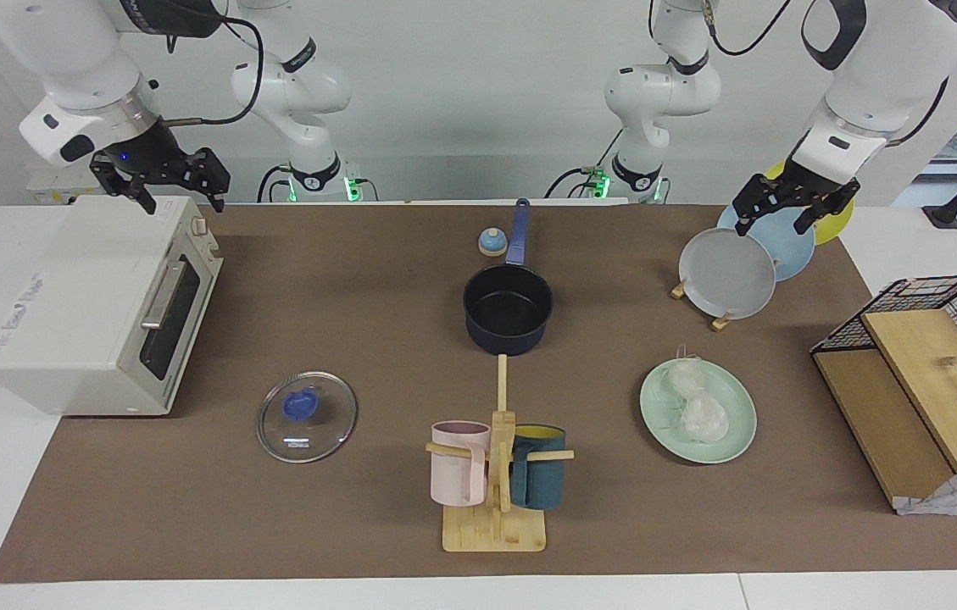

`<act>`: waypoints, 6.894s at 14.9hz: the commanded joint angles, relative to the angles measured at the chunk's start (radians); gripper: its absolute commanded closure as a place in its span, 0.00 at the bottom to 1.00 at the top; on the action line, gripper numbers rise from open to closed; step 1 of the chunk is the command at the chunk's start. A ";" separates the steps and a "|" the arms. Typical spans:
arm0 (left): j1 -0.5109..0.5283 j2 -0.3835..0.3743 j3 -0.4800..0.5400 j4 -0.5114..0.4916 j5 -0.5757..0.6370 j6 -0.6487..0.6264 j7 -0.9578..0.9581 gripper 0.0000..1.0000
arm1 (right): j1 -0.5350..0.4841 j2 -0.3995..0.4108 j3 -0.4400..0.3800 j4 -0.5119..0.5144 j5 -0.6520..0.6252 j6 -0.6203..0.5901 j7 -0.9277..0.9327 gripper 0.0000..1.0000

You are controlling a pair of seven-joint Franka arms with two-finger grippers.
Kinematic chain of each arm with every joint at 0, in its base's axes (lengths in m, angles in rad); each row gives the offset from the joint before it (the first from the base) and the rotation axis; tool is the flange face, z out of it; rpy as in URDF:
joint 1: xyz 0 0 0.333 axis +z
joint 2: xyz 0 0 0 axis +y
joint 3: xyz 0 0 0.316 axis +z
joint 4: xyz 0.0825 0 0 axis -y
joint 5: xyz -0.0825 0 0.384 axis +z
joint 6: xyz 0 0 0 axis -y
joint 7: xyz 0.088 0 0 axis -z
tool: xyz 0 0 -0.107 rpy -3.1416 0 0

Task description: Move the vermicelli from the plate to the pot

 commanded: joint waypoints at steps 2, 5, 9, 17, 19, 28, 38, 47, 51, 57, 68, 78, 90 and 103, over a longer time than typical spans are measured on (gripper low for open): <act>0.001 0.000 0.000 0.011 0.011 0.001 -0.004 0.00 | -0.013 -0.004 0.011 -0.001 0.006 -0.013 0.003 0.00; -0.002 0.002 0.000 0.002 0.008 0.040 -0.025 0.00 | -0.013 -0.004 0.011 -0.003 0.006 -0.013 0.003 0.00; -0.005 0.102 0.000 0.034 -0.014 0.100 -0.040 0.00 | -0.009 -0.005 0.014 -0.008 0.035 -0.001 0.004 0.00; -0.045 0.507 0.000 0.118 -0.017 0.422 -0.076 0.00 | 0.045 0.040 0.022 -0.028 0.055 0.136 0.015 0.00; -0.048 0.532 -0.001 0.115 -0.014 0.446 -0.076 0.00 | 0.060 0.085 0.022 -0.028 0.052 0.185 0.038 0.00; -0.071 0.565 -0.002 0.027 0.061 0.557 -0.066 0.00 | 0.099 0.223 0.025 -0.116 0.050 0.464 0.046 0.00; -0.068 0.562 -0.003 0.014 0.063 0.561 -0.011 1.00 | 0.106 0.291 0.025 -0.213 0.053 0.697 0.046 0.00; -0.076 0.332 -0.020 0.178 -0.138 0.156 -0.195 1.00 | 0.123 0.413 0.025 -0.212 0.052 0.808 0.036 0.00; -0.161 0.194 -0.118 0.165 -0.166 0.026 -0.449 1.00 | 0.125 0.436 0.025 -0.213 0.050 0.845 0.036 0.00; -0.404 0.042 -0.124 -0.232 -0.167 0.275 -0.634 1.00 | 0.136 0.456 0.025 -0.212 0.049 0.877 0.030 0.00; -0.476 0.150 -0.123 -0.343 -0.167 0.539 -0.692 1.00 | 0.137 0.459 0.025 -0.210 0.038 0.892 -0.020 0.09; -0.524 0.310 -0.120 -0.349 -0.167 0.740 -0.718 1.00 | 0.129 0.456 0.025 -0.225 0.038 0.892 -0.056 0.15; -0.476 0.331 -0.118 -0.316 -0.156 0.736 -0.669 1.00 | 0.129 0.456 0.023 -0.216 0.038 0.879 -0.083 0.45; -0.239 0.085 -0.112 -0.003 -0.109 0.156 -0.521 0.00 | 0.174 0.404 0.031 -0.011 0.043 0.504 -0.074 1.00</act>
